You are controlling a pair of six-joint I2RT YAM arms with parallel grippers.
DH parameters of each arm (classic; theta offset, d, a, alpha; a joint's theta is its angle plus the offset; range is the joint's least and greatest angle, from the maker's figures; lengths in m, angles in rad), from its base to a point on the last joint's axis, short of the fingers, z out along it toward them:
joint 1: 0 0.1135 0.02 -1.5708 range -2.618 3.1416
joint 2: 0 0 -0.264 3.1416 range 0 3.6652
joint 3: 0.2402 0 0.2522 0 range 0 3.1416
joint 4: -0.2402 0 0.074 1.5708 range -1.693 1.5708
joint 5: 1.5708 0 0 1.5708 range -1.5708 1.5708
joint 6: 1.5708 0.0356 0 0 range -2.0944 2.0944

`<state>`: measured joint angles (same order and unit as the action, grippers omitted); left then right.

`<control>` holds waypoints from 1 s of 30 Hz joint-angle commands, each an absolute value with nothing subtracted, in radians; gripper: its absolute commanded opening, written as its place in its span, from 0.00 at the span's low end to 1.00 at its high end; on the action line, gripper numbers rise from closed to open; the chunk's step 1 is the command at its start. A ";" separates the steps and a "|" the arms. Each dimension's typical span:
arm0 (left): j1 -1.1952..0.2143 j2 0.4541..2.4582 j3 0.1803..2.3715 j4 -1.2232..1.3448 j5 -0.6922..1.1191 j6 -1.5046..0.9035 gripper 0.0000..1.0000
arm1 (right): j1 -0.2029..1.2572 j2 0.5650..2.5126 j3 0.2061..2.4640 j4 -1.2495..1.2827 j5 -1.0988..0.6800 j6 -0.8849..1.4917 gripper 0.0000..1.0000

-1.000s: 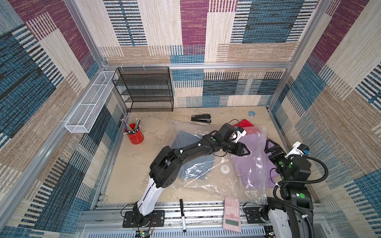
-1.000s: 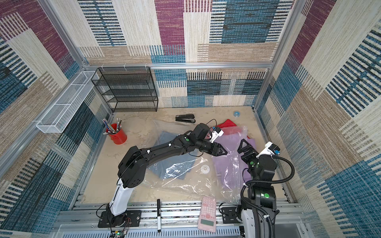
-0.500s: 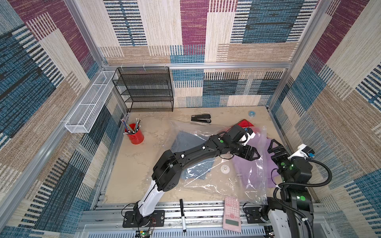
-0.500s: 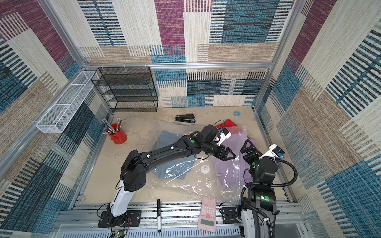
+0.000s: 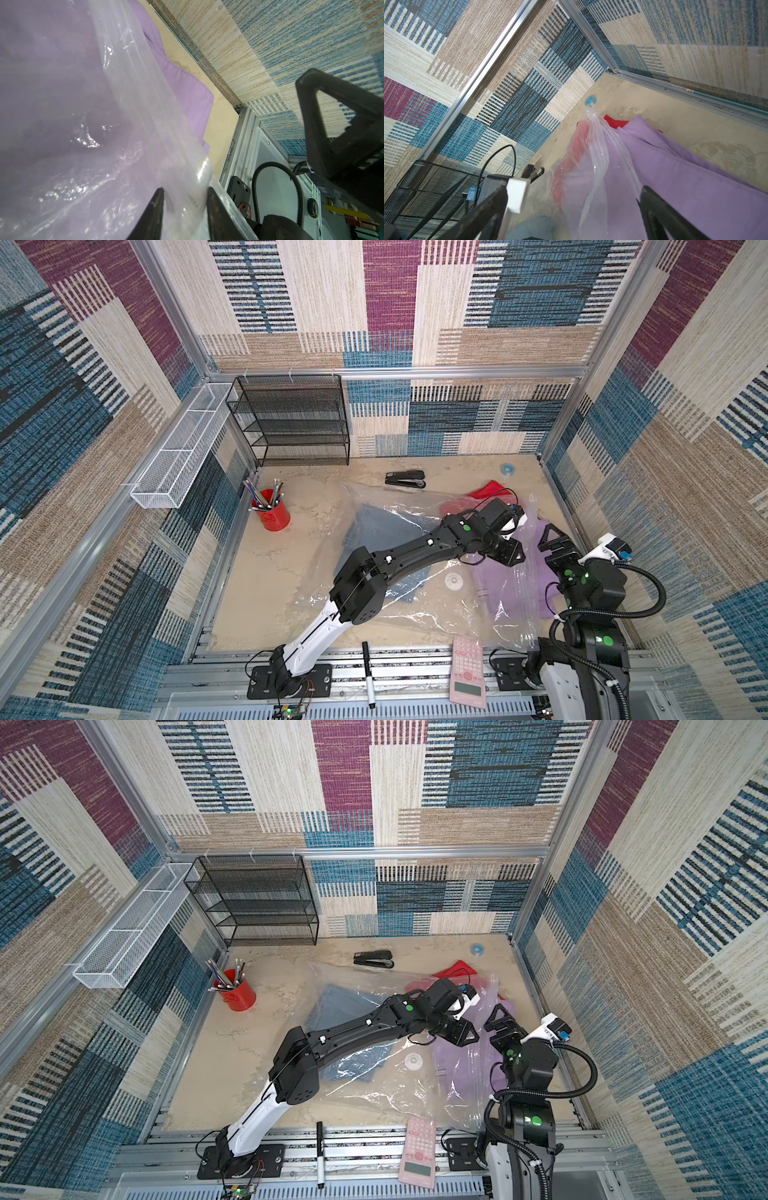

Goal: Take the trousers out of the vacuum bag
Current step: Open the vacuum bag at the center of the board.

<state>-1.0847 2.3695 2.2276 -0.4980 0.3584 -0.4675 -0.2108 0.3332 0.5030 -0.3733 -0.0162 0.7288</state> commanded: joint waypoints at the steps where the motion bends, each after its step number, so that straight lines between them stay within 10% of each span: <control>1: -1.087 2.380 2.246 -0.515 0.337 -0.435 0.22 | -0.210 0.330 0.499 -0.368 -0.012 0.722 0.99; 5: -1.087 2.390 2.258 -0.515 0.348 -0.437 0.00 | -0.210 0.335 0.490 -0.365 -0.024 0.724 0.99; 14: -1.068 2.243 2.107 -0.458 0.295 -0.418 0.00 | -0.210 0.386 0.474 -0.302 -0.284 0.650 1.00; 30: -1.016 1.892 1.710 -0.189 0.259 -0.429 0.00 | -0.210 0.427 0.380 -0.087 -0.741 0.822 0.69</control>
